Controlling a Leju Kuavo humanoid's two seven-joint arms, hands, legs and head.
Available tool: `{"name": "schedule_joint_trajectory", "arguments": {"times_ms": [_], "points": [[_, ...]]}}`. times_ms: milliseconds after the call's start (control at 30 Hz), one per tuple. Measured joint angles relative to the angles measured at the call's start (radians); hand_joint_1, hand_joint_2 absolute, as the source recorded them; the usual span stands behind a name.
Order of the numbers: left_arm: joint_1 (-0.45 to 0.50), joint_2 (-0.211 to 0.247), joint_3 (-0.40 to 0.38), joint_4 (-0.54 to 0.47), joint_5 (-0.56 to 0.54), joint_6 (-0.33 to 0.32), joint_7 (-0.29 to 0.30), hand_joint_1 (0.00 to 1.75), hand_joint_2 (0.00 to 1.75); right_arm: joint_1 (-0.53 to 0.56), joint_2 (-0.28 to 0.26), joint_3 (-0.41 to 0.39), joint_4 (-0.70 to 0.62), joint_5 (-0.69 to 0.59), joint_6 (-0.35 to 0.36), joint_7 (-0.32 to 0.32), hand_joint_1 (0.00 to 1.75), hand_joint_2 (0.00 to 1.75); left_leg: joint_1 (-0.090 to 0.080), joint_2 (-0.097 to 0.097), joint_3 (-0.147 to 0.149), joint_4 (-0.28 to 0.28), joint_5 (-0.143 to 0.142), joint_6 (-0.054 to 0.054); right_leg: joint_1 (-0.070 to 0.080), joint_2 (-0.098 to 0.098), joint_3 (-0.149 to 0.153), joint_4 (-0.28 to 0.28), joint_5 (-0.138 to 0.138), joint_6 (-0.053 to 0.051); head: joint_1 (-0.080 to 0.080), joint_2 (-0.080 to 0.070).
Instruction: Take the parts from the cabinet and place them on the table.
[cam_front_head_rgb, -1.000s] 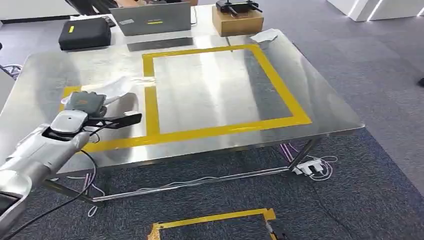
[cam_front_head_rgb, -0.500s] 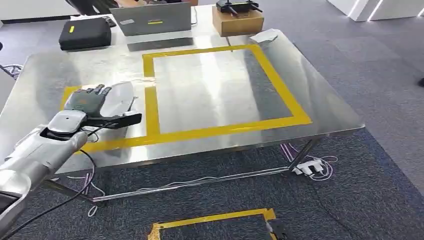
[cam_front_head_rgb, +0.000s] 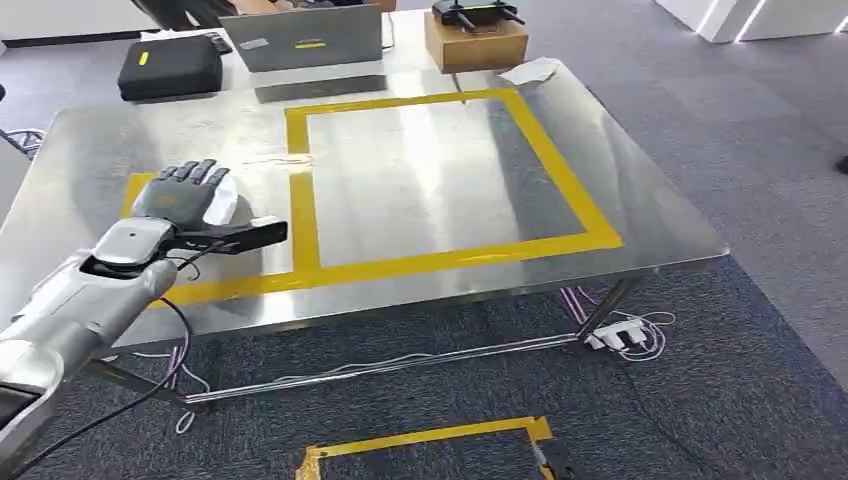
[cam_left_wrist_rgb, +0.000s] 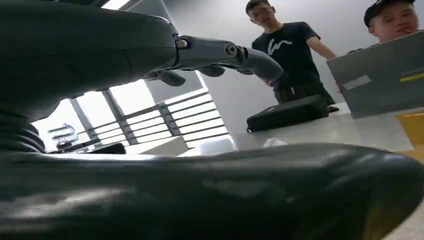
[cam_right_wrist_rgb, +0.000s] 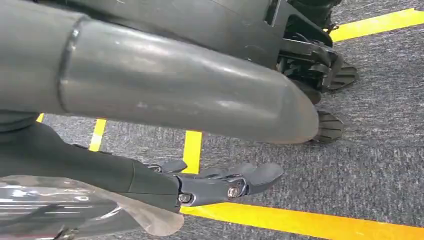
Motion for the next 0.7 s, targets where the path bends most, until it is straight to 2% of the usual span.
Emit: {"name": "schedule_joint_trajectory", "arguments": {"times_ms": [267,300,333,400,433,467,567,600,633,667,700], "points": [[0.008,0.005,0.007,-0.049,0.001,0.028,-0.014,0.0,0.0,0.004,0.0,0.0,0.0,-0.006,0.0,-0.006,0.0,0.0,0.0,0.0,0.0,0.0,0.0,0.0,0.0,0.0,0.0,0.0,0.0,0.0,0.0,0.0],[0.009,0.006,0.01,-0.055,0.002,0.03,-0.015,0.0,0.0,0.005,0.0,0.0,0.0,-0.006,0.0,-0.006,0.0,0.0,-0.003,0.0,-0.002,0.008,-0.004,0.004,-0.006,0.0,0.002,-0.006,0.004,0.005,0.0,0.0],[0.011,0.007,0.014,-0.061,0.002,0.032,-0.015,0.0,0.0,0.005,0.001,0.0,0.0,-0.008,0.0,-0.007,0.0,0.0,-0.004,0.0,-0.003,0.009,-0.004,0.016,-0.007,-0.002,0.002,-0.006,0.005,0.01,-0.001,0.0],[0.011,0.011,0.025,-0.077,0.005,0.036,-0.015,0.0,0.0,0.005,0.002,0.0,0.0,-0.011,0.0,-0.008,0.0,0.0,-0.005,0.0,0.007,-0.017,0.016,0.032,-0.003,0.0,0.009,-0.02,0.017,0.022,-0.001,0.0],[0.013,0.011,0.028,-0.085,0.01,0.038,-0.015,0.0,0.0,0.006,0.001,0.0,0.0,-0.013,-0.001,-0.009,0.0,0.0,0.005,0.005,0.02,-0.042,0.029,0.029,-0.003,-0.002,-0.002,-0.014,-0.001,0.021,0.001,0.0],[0.012,0.011,0.029,-0.092,0.012,0.039,-0.018,0.0,0.0,0.006,0.001,0.0,0.0,-0.015,-0.001,-0.009,0.0,0.0,0.006,0.005,0.022,-0.051,0.035,0.035,-0.002,-0.003,-0.012,0.019,-0.035,0.023,0.001,0.0],[0.026,0.015,0.031,-0.116,0.024,0.038,-0.023,0.0,0.0,0.009,0.001,0.0,0.0,-0.023,0.0,-0.012,0.0,0.0,0.007,0.006,0.012,-0.047,0.038,0.034,-0.009,-0.002,-0.1,0.244,-0.143,0.034,0.001,0.0],[0.032,0.016,0.032,-0.123,0.03,0.037,-0.024,0.0,0.0,0.012,0.001,0.0,0.0,-0.024,-0.001,-0.013,0.0,0.0,0.008,0.006,0.007,-0.043,0.04,0.032,-0.011,-0.003,-0.115,0.283,-0.149,0.038,0.002,0.0],[0.038,0.019,0.034,-0.134,0.033,0.036,-0.025,0.0,0.0,0.013,0.001,0.0,0.0,-0.025,-0.001,-0.015,0.0,0.0,0.011,0.006,0.002,-0.039,0.041,0.029,-0.014,-0.003,-0.102,0.268,-0.129,0.043,0.002,0.0],[0.041,0.022,0.036,-0.143,0.036,0.035,-0.026,0.0,0.0,0.013,0.001,0.0,0.0,-0.026,-0.001,-0.016,0.0,0.0,0.016,0.005,-0.005,-0.032,0.041,0.025,-0.02,-0.004,-0.068,0.208,-0.093,0.049,0.002,0.0],[0.041,0.024,0.039,-0.151,0.04,0.034,-0.028,0.0,0.0,0.011,0.001,0.0,0.0,-0.027,-0.001,-0.018,0.0,0.0,0.021,0.003,-0.011,-0.024,0.041,0.018,-0.025,-0.005,-0.019,0.122,-0.056,0.055,0.002,0.0]]}}
